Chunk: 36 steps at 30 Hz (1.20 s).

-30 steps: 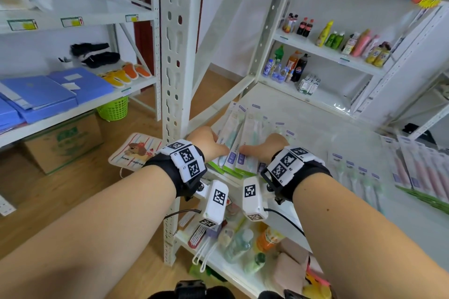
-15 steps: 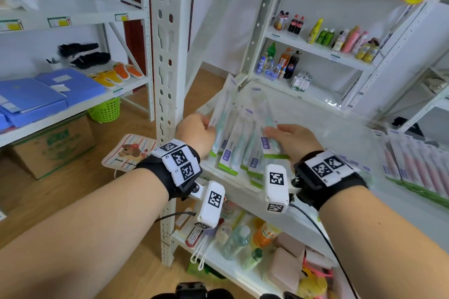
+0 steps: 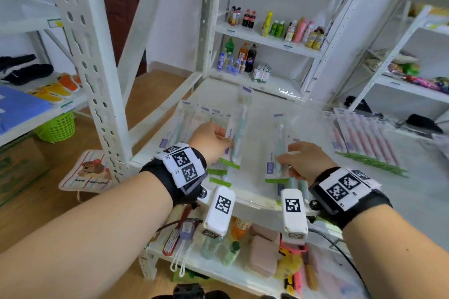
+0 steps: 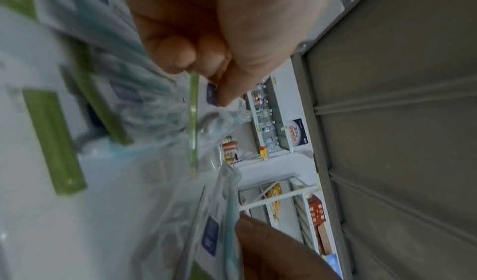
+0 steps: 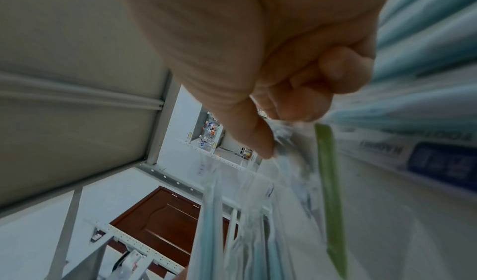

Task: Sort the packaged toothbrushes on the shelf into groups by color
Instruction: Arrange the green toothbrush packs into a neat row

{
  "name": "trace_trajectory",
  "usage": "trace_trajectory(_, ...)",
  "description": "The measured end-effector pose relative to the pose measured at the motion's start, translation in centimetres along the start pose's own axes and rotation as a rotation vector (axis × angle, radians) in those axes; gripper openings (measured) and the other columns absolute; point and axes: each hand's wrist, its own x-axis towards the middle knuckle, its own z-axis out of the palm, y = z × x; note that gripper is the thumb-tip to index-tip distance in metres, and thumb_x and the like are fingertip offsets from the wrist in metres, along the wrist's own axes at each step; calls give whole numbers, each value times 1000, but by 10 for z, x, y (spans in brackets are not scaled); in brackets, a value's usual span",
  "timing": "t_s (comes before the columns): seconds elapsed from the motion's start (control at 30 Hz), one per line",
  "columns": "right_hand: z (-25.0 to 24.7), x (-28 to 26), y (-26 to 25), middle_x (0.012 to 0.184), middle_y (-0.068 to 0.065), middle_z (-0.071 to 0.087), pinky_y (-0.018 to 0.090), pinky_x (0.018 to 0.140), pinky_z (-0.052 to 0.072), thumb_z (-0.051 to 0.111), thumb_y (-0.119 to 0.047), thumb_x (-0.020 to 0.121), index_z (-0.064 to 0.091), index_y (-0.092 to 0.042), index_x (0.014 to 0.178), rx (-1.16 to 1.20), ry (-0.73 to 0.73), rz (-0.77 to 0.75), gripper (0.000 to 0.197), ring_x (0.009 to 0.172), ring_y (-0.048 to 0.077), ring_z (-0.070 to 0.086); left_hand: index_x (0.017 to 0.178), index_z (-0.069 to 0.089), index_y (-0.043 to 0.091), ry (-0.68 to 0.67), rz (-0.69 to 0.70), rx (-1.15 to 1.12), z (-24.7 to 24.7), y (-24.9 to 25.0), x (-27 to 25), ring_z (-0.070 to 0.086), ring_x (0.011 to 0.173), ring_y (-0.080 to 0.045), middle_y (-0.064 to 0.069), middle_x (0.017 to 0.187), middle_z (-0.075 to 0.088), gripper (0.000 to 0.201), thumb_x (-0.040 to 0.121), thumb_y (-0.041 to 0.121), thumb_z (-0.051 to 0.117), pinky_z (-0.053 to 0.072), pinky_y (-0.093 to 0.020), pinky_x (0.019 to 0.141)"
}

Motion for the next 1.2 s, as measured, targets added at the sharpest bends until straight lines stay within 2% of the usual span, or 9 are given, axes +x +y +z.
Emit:
trace_trajectory(0.07,1,-7,2,69,6,70,28,57,49,70,-24,76,51,-16,123,-77,-22,-9,51,52,14,62,84,63,13,-91,-4,12,14,5,-1,56,51,-21,-13,81,69,7,85,10,58,49,-29,50)
trace_trajectory(0.2,-1,-24,-2,90,6,68,19,45,41,67,-19,82,38,-14,137,-200,-56,-25,62,49,8,60,116,54,11,-211,-44,32,36,10,-1,49,33,-10,1,70,59,29,87,7,55,40,-17,36)
trace_trajectory(0.3,-2,-32,-6,85,2,65,19,44,42,67,-20,84,33,-17,141,-251,-70,-23,66,51,8,60,126,49,11,-273,-71,69,47,13,-2,52,38,-12,-3,59,59,40,86,7,52,46,-24,45)
trace_trajectory(0.47,1,-38,-8,80,-1,61,21,51,45,63,-24,86,32,-20,142,-309,-84,-20,64,54,10,61,134,40,13,-310,-101,27,62,11,-4,53,46,-17,-7,69,60,46,89,4,49,51,-34,56)
trace_trajectory(0.57,2,-41,-9,102,6,66,26,68,49,61,-26,87,34,-19,142,-372,-88,-27,62,73,16,65,139,33,14,-324,-125,3,70,9,-6,53,49,-17,-8,73,59,51,91,4,49,50,-32,52)
trace_trajectory(0.67,3,-43,-10,131,4,54,28,82,49,59,-25,87,36,-18,142,-437,-83,-33,61,101,21,62,140,32,14,-339,-142,7,72,8,-6,52,47,-14,-7,71,57,51,92,5,49,46,-26,45)
trace_trajectory(0.77,3,-45,-10,135,3,50,27,86,45,57,-25,88,40,-17,138,-491,-84,-40,54,113,21,55,142,30,13,-353,-164,11,73,7,-5,53,50,-17,-9,71,58,54,92,5,49,47,-29,49)
trace_trajectory(1.07,-5,-45,9,126,4,54,27,89,44,61,-29,88,50,-16,132,-349,-41,-48,48,106,19,56,137,34,11,-387,-125,143,74,9,-5,54,50,-23,-14,78,62,50,90,6,49,51,-37,59)
trace_trajectory(1.2,-23,-43,22,106,3,57,28,89,44,62,-27,87,55,-15,128,-203,72,-47,43,95,19,56,115,51,6,-392,-57,270,72,14,-9,57,52,-27,-20,97,66,28,87,6,49,50,-35,58)
